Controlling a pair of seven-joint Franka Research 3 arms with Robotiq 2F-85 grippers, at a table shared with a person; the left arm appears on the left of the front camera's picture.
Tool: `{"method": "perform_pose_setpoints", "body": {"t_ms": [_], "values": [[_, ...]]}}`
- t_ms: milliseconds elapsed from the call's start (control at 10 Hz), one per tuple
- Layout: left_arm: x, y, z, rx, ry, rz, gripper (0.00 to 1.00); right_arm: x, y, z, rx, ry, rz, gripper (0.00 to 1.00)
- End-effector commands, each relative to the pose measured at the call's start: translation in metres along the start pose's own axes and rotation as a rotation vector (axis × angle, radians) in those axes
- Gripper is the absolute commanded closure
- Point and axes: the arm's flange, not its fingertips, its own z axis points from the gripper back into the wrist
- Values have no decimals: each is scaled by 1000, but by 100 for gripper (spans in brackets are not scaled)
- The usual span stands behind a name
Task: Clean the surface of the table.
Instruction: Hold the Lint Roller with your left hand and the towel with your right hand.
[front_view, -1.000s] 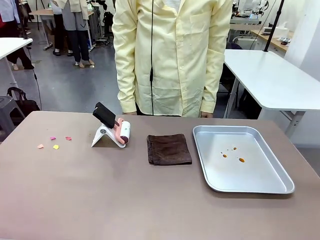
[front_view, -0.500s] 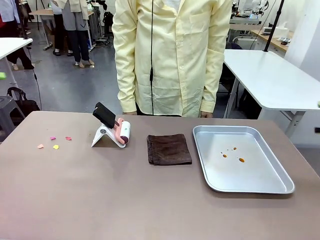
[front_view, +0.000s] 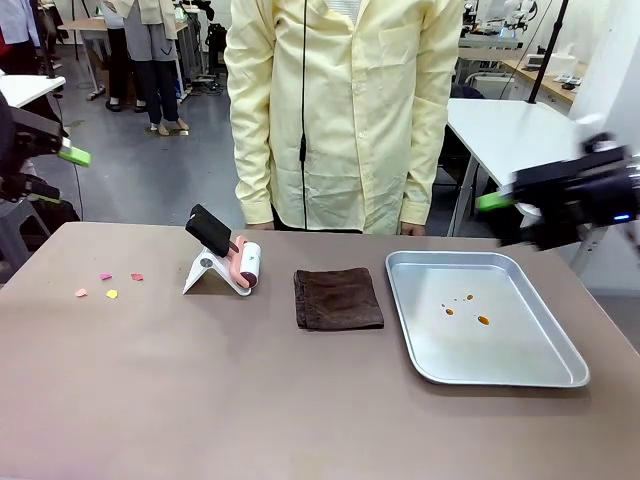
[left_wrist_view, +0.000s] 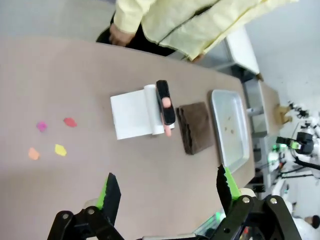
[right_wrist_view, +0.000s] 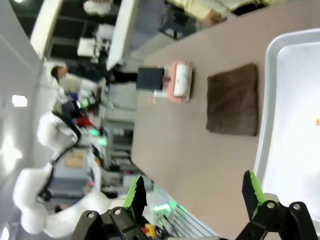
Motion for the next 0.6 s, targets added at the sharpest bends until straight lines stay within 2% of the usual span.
{"method": "perform_pose_setpoints", "body": {"t_ms": [0,300,500], "values": [[21,-4,-28,54,56,-14,0,-18,22,-87,-115,77,98,0],[38,-23,-102,0,138,-37,0,-13,33,-178,-315,191,126,0],[47,-28,-140,24,223,-47,0,-9,29,-213,-392,131,43,0]]}}
